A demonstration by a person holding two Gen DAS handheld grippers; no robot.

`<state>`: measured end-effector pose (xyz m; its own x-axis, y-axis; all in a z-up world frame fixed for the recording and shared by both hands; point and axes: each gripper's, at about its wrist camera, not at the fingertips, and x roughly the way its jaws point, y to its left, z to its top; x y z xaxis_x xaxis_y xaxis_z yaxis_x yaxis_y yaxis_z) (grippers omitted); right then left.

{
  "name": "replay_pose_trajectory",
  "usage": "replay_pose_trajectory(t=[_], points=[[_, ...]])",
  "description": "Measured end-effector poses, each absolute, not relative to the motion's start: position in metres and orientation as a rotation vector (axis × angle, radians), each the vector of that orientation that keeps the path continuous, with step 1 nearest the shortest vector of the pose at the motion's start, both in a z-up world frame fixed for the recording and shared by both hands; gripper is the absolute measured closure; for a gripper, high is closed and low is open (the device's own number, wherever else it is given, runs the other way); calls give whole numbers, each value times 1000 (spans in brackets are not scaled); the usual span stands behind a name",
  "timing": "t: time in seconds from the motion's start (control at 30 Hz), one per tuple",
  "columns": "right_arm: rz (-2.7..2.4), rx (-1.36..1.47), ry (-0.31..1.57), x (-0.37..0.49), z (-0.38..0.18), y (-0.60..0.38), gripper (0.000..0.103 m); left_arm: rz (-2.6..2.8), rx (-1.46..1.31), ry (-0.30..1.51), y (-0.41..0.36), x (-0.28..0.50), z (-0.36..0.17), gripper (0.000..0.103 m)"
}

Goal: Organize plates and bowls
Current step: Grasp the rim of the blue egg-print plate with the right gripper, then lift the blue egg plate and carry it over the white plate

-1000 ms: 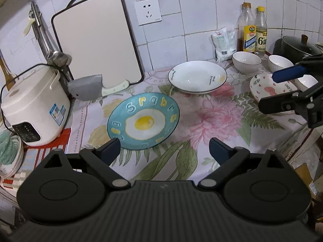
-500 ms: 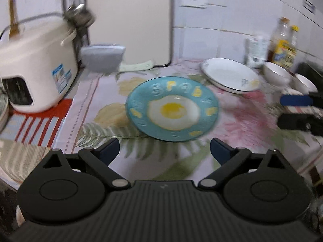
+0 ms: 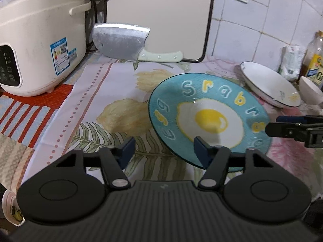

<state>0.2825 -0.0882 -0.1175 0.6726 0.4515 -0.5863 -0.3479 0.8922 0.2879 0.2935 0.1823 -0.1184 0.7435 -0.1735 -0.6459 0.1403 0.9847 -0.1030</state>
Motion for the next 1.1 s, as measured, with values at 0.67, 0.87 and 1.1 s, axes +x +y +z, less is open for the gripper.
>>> replay_pose_trajectory(t=[0.67, 0.87, 1.1], points=[[484, 362, 715, 313, -152, -89, 76, -142, -156, 695, 177, 308, -133, 79], [471, 303, 690, 307, -150, -82, 75, -111, -118, 643, 166, 299, -136, 78], [453, 277, 703, 285, -145, -85, 76, -108, -26, 633, 152, 268, -122, 78]])
